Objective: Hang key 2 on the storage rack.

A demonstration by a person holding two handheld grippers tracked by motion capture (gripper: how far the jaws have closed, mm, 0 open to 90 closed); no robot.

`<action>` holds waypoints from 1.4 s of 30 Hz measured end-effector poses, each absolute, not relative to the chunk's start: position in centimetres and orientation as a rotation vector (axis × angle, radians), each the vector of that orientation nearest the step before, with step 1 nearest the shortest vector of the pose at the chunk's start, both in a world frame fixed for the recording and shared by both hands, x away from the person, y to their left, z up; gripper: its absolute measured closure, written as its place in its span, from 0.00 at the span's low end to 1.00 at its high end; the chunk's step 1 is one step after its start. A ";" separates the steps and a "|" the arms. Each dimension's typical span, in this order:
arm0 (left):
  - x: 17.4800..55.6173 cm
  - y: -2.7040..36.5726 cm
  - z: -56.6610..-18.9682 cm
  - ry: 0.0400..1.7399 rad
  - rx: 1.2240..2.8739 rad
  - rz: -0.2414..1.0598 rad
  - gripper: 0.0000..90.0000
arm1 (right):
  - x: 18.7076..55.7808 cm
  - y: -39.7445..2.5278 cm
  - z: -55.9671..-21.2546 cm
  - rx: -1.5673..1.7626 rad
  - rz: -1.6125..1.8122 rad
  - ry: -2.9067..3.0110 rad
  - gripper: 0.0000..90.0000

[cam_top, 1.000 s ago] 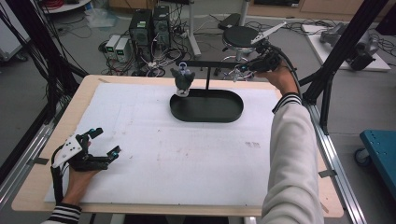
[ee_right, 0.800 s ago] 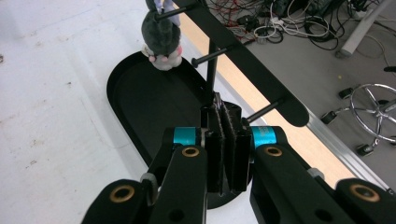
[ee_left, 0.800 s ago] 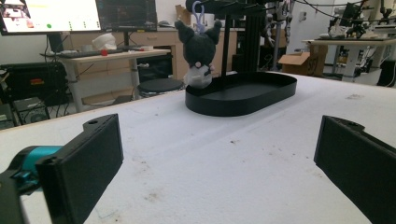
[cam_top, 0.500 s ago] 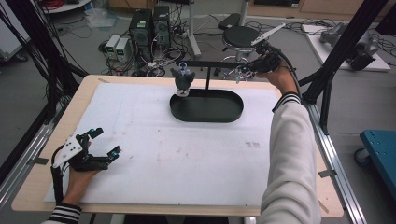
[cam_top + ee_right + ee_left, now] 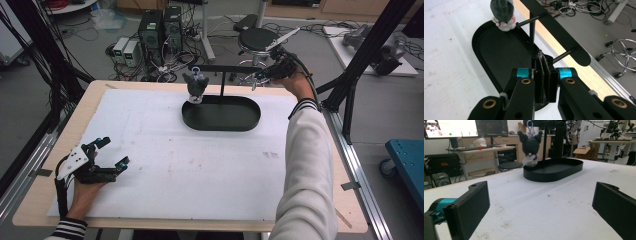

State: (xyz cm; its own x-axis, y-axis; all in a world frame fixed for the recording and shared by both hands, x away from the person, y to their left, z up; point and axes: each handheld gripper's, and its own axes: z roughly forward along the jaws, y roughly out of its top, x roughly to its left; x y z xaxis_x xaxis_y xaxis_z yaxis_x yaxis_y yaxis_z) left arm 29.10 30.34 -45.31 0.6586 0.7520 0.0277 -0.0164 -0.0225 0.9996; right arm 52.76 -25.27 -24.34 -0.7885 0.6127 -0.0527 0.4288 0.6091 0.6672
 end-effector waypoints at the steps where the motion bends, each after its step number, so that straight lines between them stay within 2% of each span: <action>1: 29.1 30.3 -45.3 0.648 1.479 0.688 0.02 | 52.8 -25.3 -24.4 0.841 0.949 2.560 0.98; 42: 29.1 30.3 -45.3 0.646 1.487 0.692 0.02 | 54.5 -26.0 -25.7 0.882 0.958 2.503 0.98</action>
State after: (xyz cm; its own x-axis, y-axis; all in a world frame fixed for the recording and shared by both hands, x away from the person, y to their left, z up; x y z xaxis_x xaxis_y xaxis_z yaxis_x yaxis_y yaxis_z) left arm 29.09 30.33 -45.29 0.6565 0.7536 0.0340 -0.0169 -0.0304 0.9994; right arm 54.54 -25.99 -25.69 -0.7586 0.6475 -0.0720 0.4339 0.5846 0.6856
